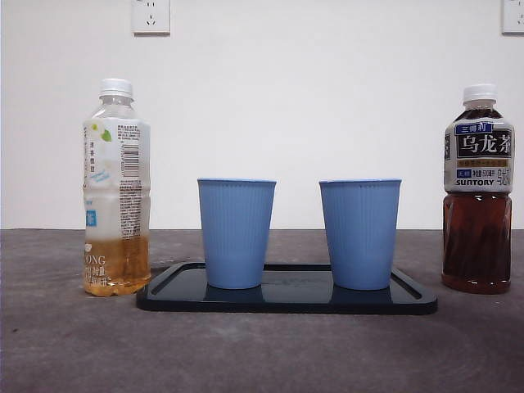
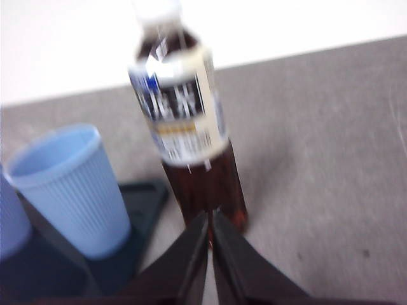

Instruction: Pour the drink into the cup

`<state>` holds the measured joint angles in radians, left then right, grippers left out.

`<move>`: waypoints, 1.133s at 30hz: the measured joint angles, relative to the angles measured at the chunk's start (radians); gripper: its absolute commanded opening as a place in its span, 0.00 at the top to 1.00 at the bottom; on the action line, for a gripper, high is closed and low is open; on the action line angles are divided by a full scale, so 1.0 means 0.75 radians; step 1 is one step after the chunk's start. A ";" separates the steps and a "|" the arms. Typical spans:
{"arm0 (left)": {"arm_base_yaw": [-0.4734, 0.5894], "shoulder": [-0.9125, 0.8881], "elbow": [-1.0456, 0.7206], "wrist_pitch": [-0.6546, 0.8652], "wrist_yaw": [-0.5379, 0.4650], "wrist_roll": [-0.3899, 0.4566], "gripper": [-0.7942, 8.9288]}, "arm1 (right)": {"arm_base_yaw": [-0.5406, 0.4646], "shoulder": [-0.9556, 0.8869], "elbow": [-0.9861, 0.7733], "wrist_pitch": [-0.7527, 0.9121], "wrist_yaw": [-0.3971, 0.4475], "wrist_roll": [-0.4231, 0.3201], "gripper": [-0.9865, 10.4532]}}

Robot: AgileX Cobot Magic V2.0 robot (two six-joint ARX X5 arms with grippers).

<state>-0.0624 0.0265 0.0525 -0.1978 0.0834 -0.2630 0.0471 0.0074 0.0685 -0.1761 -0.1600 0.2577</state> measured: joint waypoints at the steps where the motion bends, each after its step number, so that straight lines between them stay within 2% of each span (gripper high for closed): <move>1: -0.003 0.007 0.013 -0.003 0.000 -0.017 0.90 | 0.003 0.002 0.025 0.000 0.002 0.016 0.90; 5: -0.006 0.065 0.113 -0.002 0.000 -0.059 0.90 | 0.007 0.041 0.145 -0.023 0.003 0.068 0.90; 10: -0.011 0.191 0.277 -0.002 0.001 -0.072 0.90 | 0.007 0.146 0.297 -0.143 -0.010 0.086 0.90; 12: -0.014 0.255 0.349 -0.003 0.007 -0.072 0.90 | 0.007 0.191 0.361 -0.171 -0.047 0.086 0.90; 17: -0.015 0.432 0.565 -0.065 0.129 -0.039 0.90 | 0.007 0.310 0.512 -0.233 -0.150 0.079 0.90; 20: -0.019 0.545 0.696 -0.134 0.235 0.018 0.90 | 0.007 0.400 0.604 -0.317 -0.230 0.039 0.90; 24: -0.038 0.679 0.831 -0.197 0.405 0.111 0.90 | 0.007 0.518 0.737 -0.464 -0.322 -0.085 0.90; 29: -0.066 0.790 0.898 -0.208 0.629 0.170 0.90 | 0.007 0.614 0.829 -0.535 -0.382 -0.206 0.90; 34: -0.089 0.849 0.898 -0.247 0.662 0.191 0.89 | 0.007 0.630 0.833 -0.546 -0.381 -0.244 0.90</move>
<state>-0.1287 0.6632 0.7258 -0.3832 0.5797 -0.1196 0.0525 0.4797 0.6933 -0.5858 -0.4461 0.0750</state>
